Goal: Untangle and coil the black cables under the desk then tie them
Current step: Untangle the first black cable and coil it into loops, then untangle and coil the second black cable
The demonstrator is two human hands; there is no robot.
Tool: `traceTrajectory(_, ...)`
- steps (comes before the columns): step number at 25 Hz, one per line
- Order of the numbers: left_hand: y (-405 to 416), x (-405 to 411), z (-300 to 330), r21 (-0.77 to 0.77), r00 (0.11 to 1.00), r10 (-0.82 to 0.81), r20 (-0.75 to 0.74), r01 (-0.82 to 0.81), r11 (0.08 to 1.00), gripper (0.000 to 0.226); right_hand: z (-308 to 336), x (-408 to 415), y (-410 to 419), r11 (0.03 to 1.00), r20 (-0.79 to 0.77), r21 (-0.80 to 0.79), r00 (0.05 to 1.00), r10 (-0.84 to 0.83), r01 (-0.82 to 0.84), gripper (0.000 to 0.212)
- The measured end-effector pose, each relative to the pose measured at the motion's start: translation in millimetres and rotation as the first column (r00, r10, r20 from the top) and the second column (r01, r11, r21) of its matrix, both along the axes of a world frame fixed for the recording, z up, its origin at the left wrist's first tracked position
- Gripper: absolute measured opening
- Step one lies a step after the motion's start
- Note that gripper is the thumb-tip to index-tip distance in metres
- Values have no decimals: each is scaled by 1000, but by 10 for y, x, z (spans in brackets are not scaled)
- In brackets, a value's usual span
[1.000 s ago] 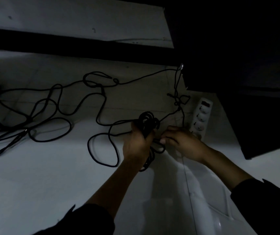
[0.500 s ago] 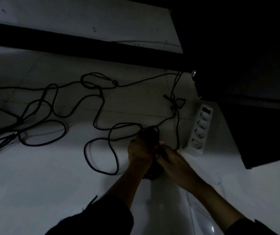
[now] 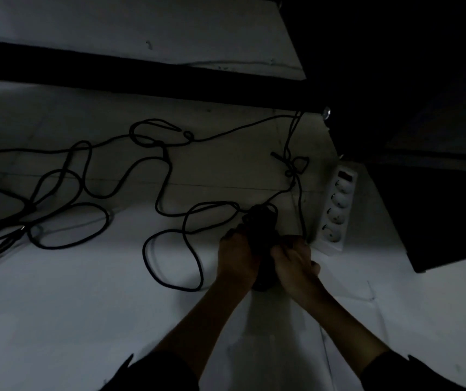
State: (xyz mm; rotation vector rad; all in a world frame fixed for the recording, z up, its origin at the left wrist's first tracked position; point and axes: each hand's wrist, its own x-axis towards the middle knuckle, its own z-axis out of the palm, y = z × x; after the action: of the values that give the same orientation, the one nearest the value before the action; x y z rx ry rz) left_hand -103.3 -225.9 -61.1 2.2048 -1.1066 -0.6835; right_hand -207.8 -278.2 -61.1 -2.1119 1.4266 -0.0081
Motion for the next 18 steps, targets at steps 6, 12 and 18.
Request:
traceTrajectory(6,-5,76,138,78,974,-182,-137,194,978,29,-1,60,-17,999,-123,5,991,51,-51,40)
traceTrajectory(12,254,480,178,-32,808,-73,584,112,993,52,17,87,14,988,30,-28,989,-148,149,45)
traceTrajectory(18,443,663,58,239,826,-154,543,24,971,28,82,121,37,989,34,-63,991,-129,131,67)
